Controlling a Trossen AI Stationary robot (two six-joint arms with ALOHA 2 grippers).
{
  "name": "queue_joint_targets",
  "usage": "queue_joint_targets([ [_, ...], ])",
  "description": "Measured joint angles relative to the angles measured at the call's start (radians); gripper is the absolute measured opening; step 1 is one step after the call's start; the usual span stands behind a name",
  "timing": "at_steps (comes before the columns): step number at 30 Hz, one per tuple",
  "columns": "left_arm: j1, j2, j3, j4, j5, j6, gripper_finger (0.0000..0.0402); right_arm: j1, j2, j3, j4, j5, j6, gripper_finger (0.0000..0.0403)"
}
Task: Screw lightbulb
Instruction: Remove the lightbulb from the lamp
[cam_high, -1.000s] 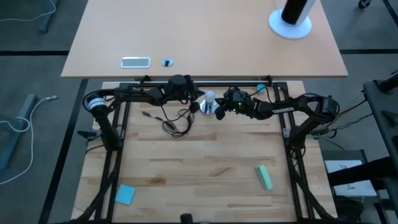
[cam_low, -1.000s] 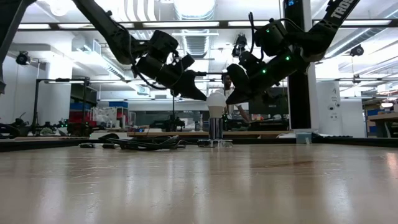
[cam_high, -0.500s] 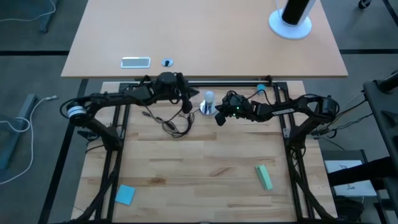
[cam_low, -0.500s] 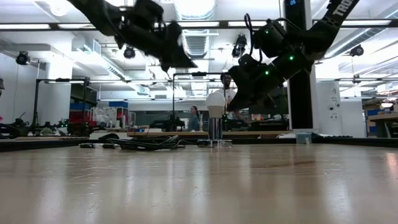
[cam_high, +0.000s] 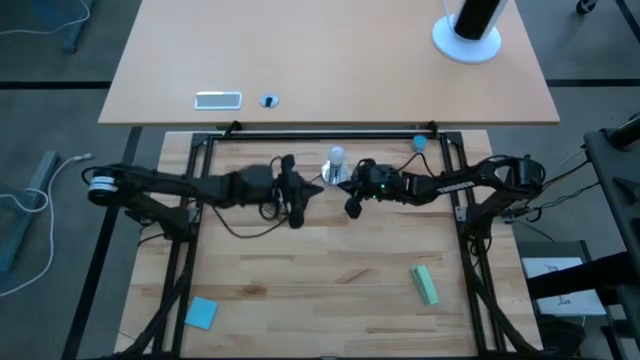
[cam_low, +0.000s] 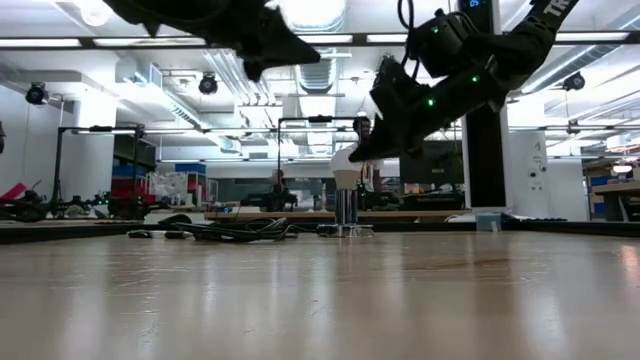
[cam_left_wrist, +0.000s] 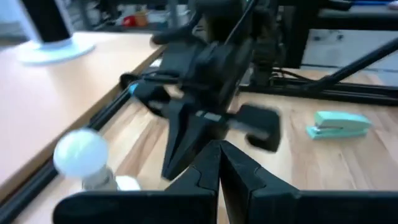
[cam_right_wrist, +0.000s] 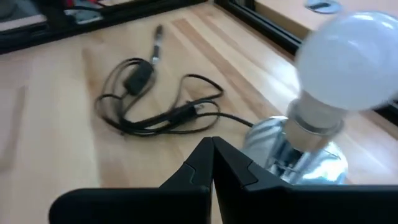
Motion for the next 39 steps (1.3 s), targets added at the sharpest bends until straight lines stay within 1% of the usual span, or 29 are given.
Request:
queue_joint_targets([
  [2,-0.034,-0.004,-0.019,0.004,-0.064,-0.043,0.0000,-0.002,-0.013,0.000,0.024,-0.051,-0.024,0.0000],
  [3,-0.048,-0.009,-0.031,0.002,-0.102,-0.059,0.0000,-0.002,-0.024,0.000,0.032,-0.059,-0.036,0.0000],
  [6,-0.080,-0.014,-0.063,0.005,-0.239,-0.105,0.0000,-0.004,-0.065,0.000,0.023,-0.059,-0.073,0.0000],
  [8,-0.085,-0.016,-0.081,0.000,-0.318,-0.134,0.0000,-0.007,-0.103,0.000,-0.007,-0.019,-0.096,0.0000],
  [11,-0.074,-0.017,-0.091,0.002,-0.387,-0.174,0.0000,-0.028,-0.177,0.000,-0.076,0.030,-0.129,0.0000],
  [14,-0.030,-0.015,-0.089,0.003,-0.395,-0.181,0.0000,-0.077,-0.253,0.000,-0.151,0.022,-0.135,0.0000],
  [18,0.066,0.010,-0.072,0.010,-0.343,-0.159,0.0000,-0.168,-0.313,0.000,-0.228,-0.054,-0.116,0.0000],
  [21,0.150,0.041,-0.063,0.024,-0.330,-0.117,0.0000,-0.228,-0.304,-0.002,-0.241,-0.118,-0.094,0.0000],
  [22,0.185,0.051,-0.061,0.039,-0.304,-0.102,0.0000,-0.241,-0.289,-0.002,-0.232,-0.135,-0.090,0.0000],
  [23,0.219,0.066,-0.061,0.066,-0.265,-0.089,0.0000,-0.253,-0.271,-0.002,-0.226,-0.155,-0.083,0.0000],
  [25,0.291,0.099,-0.053,0.134,-0.141,-0.078,0.0000,-0.265,-0.224,-0.003,-0.193,-0.196,-0.068,0.0000],
  [27,0.355,0.139,-0.043,0.160,-0.043,-0.081,0.0000,-0.265,-0.172,-0.004,-0.138,-0.230,-0.062,0.0000],
  [31,0.437,0.228,0.031,0.169,0.091,-0.076,0.0000,-0.260,-0.088,-0.004,-0.018,-0.240,-0.021,0.0000],
  [33,0.462,0.282,0.085,0.174,0.182,-0.066,0.0000,-0.260,-0.057,-0.002,0.011,-0.235,0.000,0.0000],
  [34,0.470,0.312,0.113,0.171,0.210,-0.062,0.0000,-0.260,-0.048,-0.001,0.016,-0.232,0.008,0.0000],
  [39,0.481,0.438,0.243,0.108,0.228,-0.030,0.0000,-0.262,-0.027,0.015,0.032,-0.222,0.024,0.0000],
])
